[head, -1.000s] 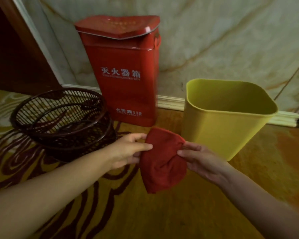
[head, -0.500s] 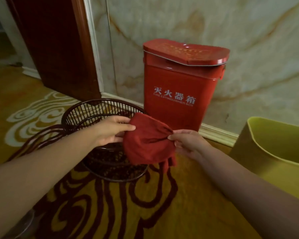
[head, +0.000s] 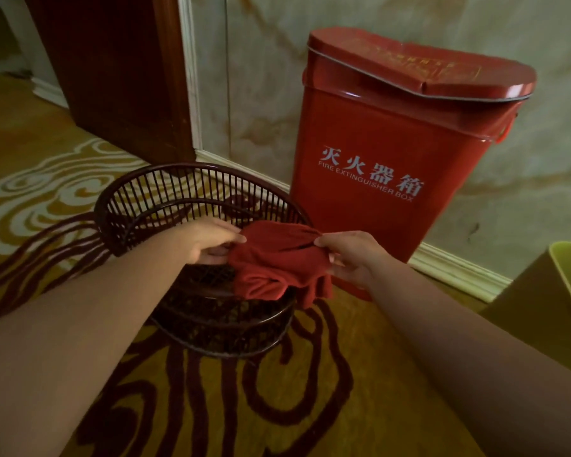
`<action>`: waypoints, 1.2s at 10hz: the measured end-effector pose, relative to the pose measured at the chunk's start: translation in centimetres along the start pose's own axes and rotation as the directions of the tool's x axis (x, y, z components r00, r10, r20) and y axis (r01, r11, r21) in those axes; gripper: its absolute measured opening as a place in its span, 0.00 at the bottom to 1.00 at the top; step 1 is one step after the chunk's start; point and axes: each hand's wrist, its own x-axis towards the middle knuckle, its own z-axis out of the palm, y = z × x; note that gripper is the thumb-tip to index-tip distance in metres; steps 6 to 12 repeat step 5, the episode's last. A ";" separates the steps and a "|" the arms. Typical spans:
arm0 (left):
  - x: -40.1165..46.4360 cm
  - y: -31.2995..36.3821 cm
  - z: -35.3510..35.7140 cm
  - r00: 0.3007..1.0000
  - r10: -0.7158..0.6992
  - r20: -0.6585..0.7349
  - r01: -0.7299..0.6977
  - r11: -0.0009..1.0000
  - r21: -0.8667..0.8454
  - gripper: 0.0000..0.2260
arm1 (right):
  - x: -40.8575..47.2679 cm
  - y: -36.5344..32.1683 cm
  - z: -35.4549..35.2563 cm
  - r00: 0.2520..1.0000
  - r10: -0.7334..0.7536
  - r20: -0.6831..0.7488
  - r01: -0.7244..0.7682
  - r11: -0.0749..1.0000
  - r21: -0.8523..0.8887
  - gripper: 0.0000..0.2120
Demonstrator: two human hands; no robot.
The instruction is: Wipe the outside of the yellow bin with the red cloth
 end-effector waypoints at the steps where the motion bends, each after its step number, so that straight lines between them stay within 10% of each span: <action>1: 0.8 -1.2 0.3 0.989 -0.095 0.114 0.093 0.995 0.029 0.08 | 0.7 0.5 -0.5 0.997 0.018 0.074 -0.016 0.999 -0.028 0.06; 12: -0.1 -0.2 0.1 0.969 -0.148 0.196 0.119 0.981 0.153 0.11 | 2.3 0.8 -2.8 0.977 0.069 0.200 -0.061 0.997 -0.047 0.07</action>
